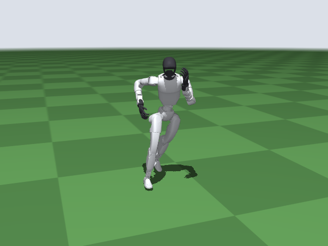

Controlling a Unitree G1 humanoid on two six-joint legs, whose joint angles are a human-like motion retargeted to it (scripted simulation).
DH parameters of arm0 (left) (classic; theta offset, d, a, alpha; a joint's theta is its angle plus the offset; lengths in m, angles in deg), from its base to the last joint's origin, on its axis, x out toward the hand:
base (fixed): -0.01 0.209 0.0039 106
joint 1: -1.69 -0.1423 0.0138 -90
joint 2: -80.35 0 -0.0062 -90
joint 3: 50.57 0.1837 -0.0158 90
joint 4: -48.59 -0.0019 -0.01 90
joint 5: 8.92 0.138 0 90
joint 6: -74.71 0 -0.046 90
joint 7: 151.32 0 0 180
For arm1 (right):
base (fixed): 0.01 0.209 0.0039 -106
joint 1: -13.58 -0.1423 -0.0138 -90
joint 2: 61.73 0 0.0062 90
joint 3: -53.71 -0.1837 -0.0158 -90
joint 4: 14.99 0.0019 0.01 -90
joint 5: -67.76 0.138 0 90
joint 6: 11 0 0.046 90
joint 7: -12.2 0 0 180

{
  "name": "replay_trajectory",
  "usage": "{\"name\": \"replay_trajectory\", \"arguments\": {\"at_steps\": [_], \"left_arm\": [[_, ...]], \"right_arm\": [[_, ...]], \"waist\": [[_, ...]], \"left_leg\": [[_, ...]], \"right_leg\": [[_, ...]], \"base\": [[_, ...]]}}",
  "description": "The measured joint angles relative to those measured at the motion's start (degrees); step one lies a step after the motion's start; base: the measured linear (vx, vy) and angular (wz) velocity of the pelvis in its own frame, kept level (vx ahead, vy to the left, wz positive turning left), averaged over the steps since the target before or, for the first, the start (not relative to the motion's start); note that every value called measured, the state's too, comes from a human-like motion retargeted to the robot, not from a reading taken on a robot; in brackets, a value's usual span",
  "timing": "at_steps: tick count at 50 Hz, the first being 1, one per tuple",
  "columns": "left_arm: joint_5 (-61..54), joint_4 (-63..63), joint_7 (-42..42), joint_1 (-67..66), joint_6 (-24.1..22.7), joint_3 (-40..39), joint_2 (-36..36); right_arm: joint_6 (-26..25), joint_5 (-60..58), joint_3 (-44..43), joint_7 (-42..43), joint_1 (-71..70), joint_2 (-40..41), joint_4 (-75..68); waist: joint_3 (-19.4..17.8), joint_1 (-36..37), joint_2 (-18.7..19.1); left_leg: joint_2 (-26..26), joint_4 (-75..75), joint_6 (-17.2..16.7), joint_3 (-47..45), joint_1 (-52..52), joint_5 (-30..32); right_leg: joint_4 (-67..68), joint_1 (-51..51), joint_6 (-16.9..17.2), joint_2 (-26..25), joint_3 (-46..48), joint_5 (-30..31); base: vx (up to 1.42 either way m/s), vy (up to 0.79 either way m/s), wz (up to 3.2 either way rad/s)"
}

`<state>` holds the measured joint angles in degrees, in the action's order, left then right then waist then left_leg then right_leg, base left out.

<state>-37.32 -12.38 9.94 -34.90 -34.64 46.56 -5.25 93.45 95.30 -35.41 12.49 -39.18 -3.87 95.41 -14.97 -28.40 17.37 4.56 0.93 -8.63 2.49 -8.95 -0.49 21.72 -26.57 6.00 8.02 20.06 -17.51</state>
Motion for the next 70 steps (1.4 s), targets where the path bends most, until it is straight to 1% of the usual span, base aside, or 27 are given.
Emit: {"name": "replay_trajectory", "arguments": {"at_steps": [2,3,6,9,12,15,19,22,25,27,30,33,35,38,42,46,50,51,52,53,56,59,61,63,65,67,70], "left_arm": [[0.4,1.5,1.1,-5.2,1.2,-1.0,-0.3],[-1.4,1.9,2.1,-8.2,1.6,-0.4,-0.8],[-1.8,-0.5,8.4,-18.3,5.2,3.6,-1.0],[5.3,-7.1,11.0,-30.3,8.4,7.4,2.9],[0.0,-8.3,12.0,-47.8,8.9,8.2,11.4],[-11.4,-0.7,15.1,-68.9,8.7,4.9,23.8],[-16.8,3.2,20.2,-91.6,8.6,-6.6,25.6],[-20.5,5.2,23.4,-97.9,10.2,-15.0,17.4],[-18.1,7.5,25.1,-91.4,12.4,-15.1,13.2],[-14.4,5.9,23.2,-79.3,12.7,-9.1,12.6],[-8.4,1.2,17.9,-54.8,11.0,1.1,13.0],[-5.5,-0.4,14.0,-30.1,8.5,5.2,11.7],[-5.0,0.3,9.5,-19.1,6.2,5.4,9.9],[-3.7,1.9,4.4,-11.6,3.7,3.8,9.0],[-0.4,3.5,3.6,-12.6,2.9,2.9,8.1],[1.3,2.2,9.2,-24.1,5.6,2.7,6.2],[2.6,-7.6,11.9,-42.7,9.8,3.0,5.6],[-0.3,-8.3,11.8,-50.4,10.3,2.0,6.5],[-3.0,-8.6,12.3,-57.2,10.5,1.2,7.6],[-5.2,-8.2,13.8,-62.1,10.4,0.9,9.4],[-13.8,-0.1,16.9,-80.6,10.0,-4.9,19.7],[-18.2,4.5,19.7,-94.7,9.9,-11.0,25.6],[-18.7,5.9,22.8,-100.6,10.3,-15.4,25.0],[-16.8,7.3,26.7,-103.6,10.7,-19.1,22.2],[-14.7,9.3,28.7,-103.8,12.2,-21.2,17.3],[-9.9,8.1,28.6,-98.0,12.7,-19.1,13.4],[-7.2,-0.9,21.3,-76.3,11.7,-8.9,10.1]], "right_arm": [[-2.0,-14.9,-1.7,4.5,-0.5,-1.0,-2.3],[-1.2,-7.6,0.6,1.7,-1.6,0.6,-1.4],[-1.7,-6.2,5.6,0.9,-8.3,1.9,-3.5],[-1.5,-6.4,11.9,3.9,-22.9,1.4,-8.1],[-0.4,-9.8,15.7,7.6,-44.0,3.1,-6.0],[-1.2,-13.5,17.4,13.8,-60.6,9.8,1.9],[-0.2,-18.1,22.8,14.4,-70.9,11.2,13.6],[-1.4,-27.7,23.4,13.9,-68.4,10.0,18.8],[1.8,-12.8,22.8,7.9,-54.1,11.0,20.5],[1.1,-12.0,22.0,6.5,-45.6,11.4,15.4],[0.5,-12.0,20.8,6.4,-35.0,11.2,4.3],[3.0,-7.0,15.2,5.5,-22.6,7.1,3.8],[4.7,-2.0,10.2,5.3,-13.3,2.5,7.3],[3.1,-7.5,2.4,4.5,-2.6,-5.0,9.0],[-0.5,0.9,-1.2,-3.5,4.3,-2.8,9.6],[-2.2,-2.6,3.7,-3.9,-3.8,0.3,7.2],[-1.6,-4.4,15.6,1.4,-28.0,2.2,-4.6],[-0.9,-6.5,17.3,3.1,-34.7,2.4,-5.6],[-0.6,-7.7,18.8,4.3,-41.4,3.2,-5.8],[-0.8,-6.9,19.7,4.7,-48.1,5.0,-4.5],[-0.9,-3.0,20.4,8.4,-60.4,11.9,3.8],[0.2,-2.9,21.1,9.1,-64.9,13.9,14.0],[1.0,-1.3,22.7,6.7,-65.3,12.8,19.4],[1.5,1.8,23.4,3.2,-63.2,10.9,22.7],[0.6,1.8,24.2,-0.3,-58.6,9.2,23.4],[-0.8,0.8,23.0,-2.4,-52.8,9.6,20.3],[-1.1,-3.2,22.7,1.1,-42.1,12.4,8.1]], "waist": [[-0.7,0.2,-1.0],[-1.5,1.2,-2.2],[-4.4,5.1,-6.8],[-3.5,10.4,-7.2],[3.7,19.1,-7.8],[10.3,33.2,-17.1],[9.2,51.2,-26.3],[5.8,56.6,-22.1],[3.4,54.6,-16.0],[2.0,50.1,-16.3],[0.1,41.1,-19.9],[1.5,31.2,-19.1],[3.6,22.7,-15.5],[5.9,9.7,-11.5],[5.7,1.8,-13.5],[2.4,8.1,-18.6],[1.3,16.6,-13.3],[2.8,19.3,-12.2],[4.4,22.3,-11.9],[6.1,25.8,-13.4],[12.3,37.8,-22.3],[14.9,49.0,-28.2],[14.1,54.1,-25.9],[13.2,56.4,-21.6],[11.3,53.9,-15.5],[9.8,51.4,-13.6],[5.5,48.3,-20.0]], "left_leg": [[-0.3,-2.7,-0.6,-0.1,-7.1,7.1],[-1.1,-1.9,1.0,0.3,-10.2,7.0],[-5.5,14.0,9.4,1.1,-13.0,-3.3],[-5.6,48.7,18.0,-2.0,3.1,-18.6],[-4.4,72.2,23.6,-4.0,27.5,-28.2],[-7.4,69.7,23.6,-9.0,42.2,-28.6],[-10.0,35.2,19.2,-21.2,40.6,-19.8],[-5.1,9.9,8.3,-26.1,31.0,-17.6],[-0.3,5.1,1.6,-25.4,25.9,-17.7],[-1.1,12.7,5.7,-21.7,25.4,-19.4],[-5.2,27.6,13.6,-16.3,24.9,-31.6],[-5.6,27.4,12.2,-12.4,19.4,-34.3],[-3.9,24.0,9.6,-8.2,15.1,-29.9],[-2.5,16.4,6.5,-1.1,7.4,-14.6],[-2.0,6.2,4.2,5.8,-8.6,4.4],[-6.2,27.7,10.2,3.7,-11.9,-2.6],[-1.2,73.2,17.9,-3.3,12.4,-18.5],[0.3,79.0,15.6,-4.3,19.3,-20.0],[0.3,83.1,15.5,-4.9,26.1,-21.7],[-2.5,84.0,19.9,-4.7,32.8,-23.8],[-5.5,69.8,22.9,-12.3,43.5,-24.7],[-6.0,36.4,18.9,-22.1,39.4,-18.6],[-4.4,13.8,11.7,-26.2,31.5,-14.6],[-1.5,2.9,4.4,-28.1,26.5,-16.9],[1.6,1.7,-1.1,-25.8,22.6,-19.8],[3.1,5.2,-0.1,-21.1,19.9,-17.4],[-2.6,20.0,12.5,-15.3,20.8,-23.9]], "right_leg": [[-10.3,2.4,2.0,0.8,2.5,0.8],[-12.5,3.8,3.3,1.0,2.5,0.7],[-8.4,10.0,4.0,3.1,-2.6,1.3],[4.3,11.7,0.5,3.2,-5.2,-7.0],[7.3,9.9,-1.8,-0.1,-5.7,-13.4],[0.2,14.0,-2.3,-1.3,-12.4,-7.8],[-10.6,26.5,4.0,3.9,-22.9,15.1],[-12.2,38.3,5.1,0.1,-26.0,23.8],[1.8,42.2,-0.4,-3.7,-19.9,17.0],[18.8,36.9,-2.8,-2.3,-15.6,10.1],[39.4,24.8,-2.5,0.6,-14.8,-0.3],[41.7,11.9,-2.6,0.8,-11.8,-5.9],[32.6,6.5,-2.7,0.2,-6.7,-5.6],[6.2,5.5,0.4,0.2,0.4,1.7],[-16.4,8.5,7.7,3.0,3.7,3.1],[-13.0,13.1,7.9,5.6,-1.6,2.2],[4.6,11.6,-2.1,1.4,-4.8,-5.9],[10.1,10.2,-4.4,0.1,-5.3,-10.0],[12.9,9.7,-5.4,-0.9,-5.9,-12.9],[10.3,11.0,-3.8,-1.5,-7.0,-13.5],[2.1,17.8,-1.2,-0.2,-11.2,-8.4],[-8.2,29.7,2.4,0.7,-14.6,8.1],[-12.4,39.6,5.3,-2.6,-17.3,19.0],[-10.4,46.7,8.0,-6.3,-19.4,22.9],[-9.9,54.2,1.0,-10.2,-18.6,23.5],[6.0,50.8,-1.6,-10.0,-12.5,16.2],[35.9,35.7,-4.3,-0.5,-7.9,2.1]], "base": [[1.59,-0.52,0.8],[1.58,-0.55,0.24],[1.57,-0.55,0.07],[1.46,-0.59,0.13],[1.38,-0.73,-0.55],[1.53,-0.61,-2.13],[1.75,0.1,-2.68],[1.86,0.28,-1.61],[1.81,0.38,0.15],[1.69,0.35,1.28],[1.61,0.23,1.56],[1.62,0.1,1.54],[1.7,-0.02,1.99],[1.78,-0.24,2.23],[1.86,-0.57,1.31],[1.73,-0.62,-0.65],[1.53,-0.43,-0.79],[1.56,-0.37,-0.98],[1.58,-0.38,-1.08],[1.59,-0.39,-1.09],[1.74,-0.28,-1.28],[1.92,-0.03,-1.33],[1.98,0.14,-1.21],[1.97,0.25,-0.56],[1.89,0.28,0.58],[1.75,0.21,0.92],[1.55,0.1,1.09]]}}
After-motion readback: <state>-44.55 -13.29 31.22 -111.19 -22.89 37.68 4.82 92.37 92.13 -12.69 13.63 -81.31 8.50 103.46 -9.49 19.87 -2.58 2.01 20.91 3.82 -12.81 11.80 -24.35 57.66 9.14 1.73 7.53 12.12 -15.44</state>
